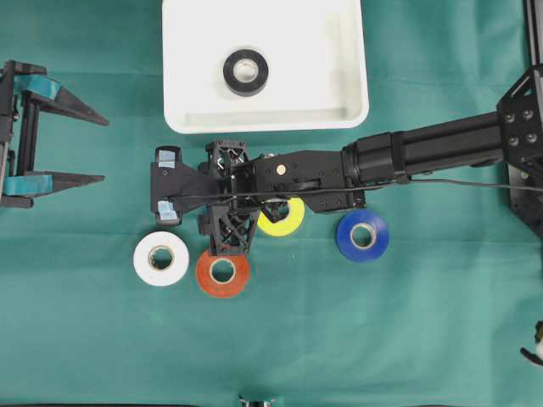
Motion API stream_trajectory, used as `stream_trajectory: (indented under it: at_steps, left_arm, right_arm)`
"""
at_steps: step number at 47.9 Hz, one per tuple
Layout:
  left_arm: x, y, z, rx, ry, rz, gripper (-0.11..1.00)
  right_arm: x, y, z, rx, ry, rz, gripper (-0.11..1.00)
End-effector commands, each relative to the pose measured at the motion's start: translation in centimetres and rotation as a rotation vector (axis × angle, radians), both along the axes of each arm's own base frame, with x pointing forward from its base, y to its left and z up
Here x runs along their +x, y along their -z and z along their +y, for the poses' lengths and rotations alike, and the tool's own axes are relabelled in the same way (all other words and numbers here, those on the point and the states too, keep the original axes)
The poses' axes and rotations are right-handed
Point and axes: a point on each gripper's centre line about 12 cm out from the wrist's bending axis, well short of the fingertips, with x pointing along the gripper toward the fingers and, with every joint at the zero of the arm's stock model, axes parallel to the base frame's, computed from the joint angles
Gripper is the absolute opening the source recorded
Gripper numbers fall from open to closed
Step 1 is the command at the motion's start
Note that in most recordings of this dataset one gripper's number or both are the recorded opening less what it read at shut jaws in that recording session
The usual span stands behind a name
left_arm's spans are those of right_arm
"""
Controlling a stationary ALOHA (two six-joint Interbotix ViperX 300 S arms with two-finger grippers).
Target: Pick up the tape from a random location and place it into the white case.
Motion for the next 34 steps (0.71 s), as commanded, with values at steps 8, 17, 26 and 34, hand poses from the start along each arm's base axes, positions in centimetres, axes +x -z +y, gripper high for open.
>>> stream_trajectory:
  at_steps: [8, 17, 26, 34]
  left_arm:
    - [0.2, -0.4, 0.0, -0.003, 0.001, -0.012, 0.98]
    - [0.2, -0.4, 0.0, -0.003, 0.001, -0.011, 0.98]
    - [0.2, -0.4, 0.0, -0.003, 0.001, -0.011, 0.98]
    - [0.2, -0.4, 0.0, -0.003, 0.001, -0.012, 0.98]
  right_arm:
    - [0.2, -0.8, -0.1, 0.002, 0.003, -0.017, 0.41]
    - [0.2, -0.8, 0.0, 0.002, 0.001, -0.018, 0.39]
    - [0.2, -1.1, 0.0, 0.002, 0.001, -0.021, 0.39]
    - [0.1, -2.5, -0.1, 0.002, 0.002, -0.035, 0.39]
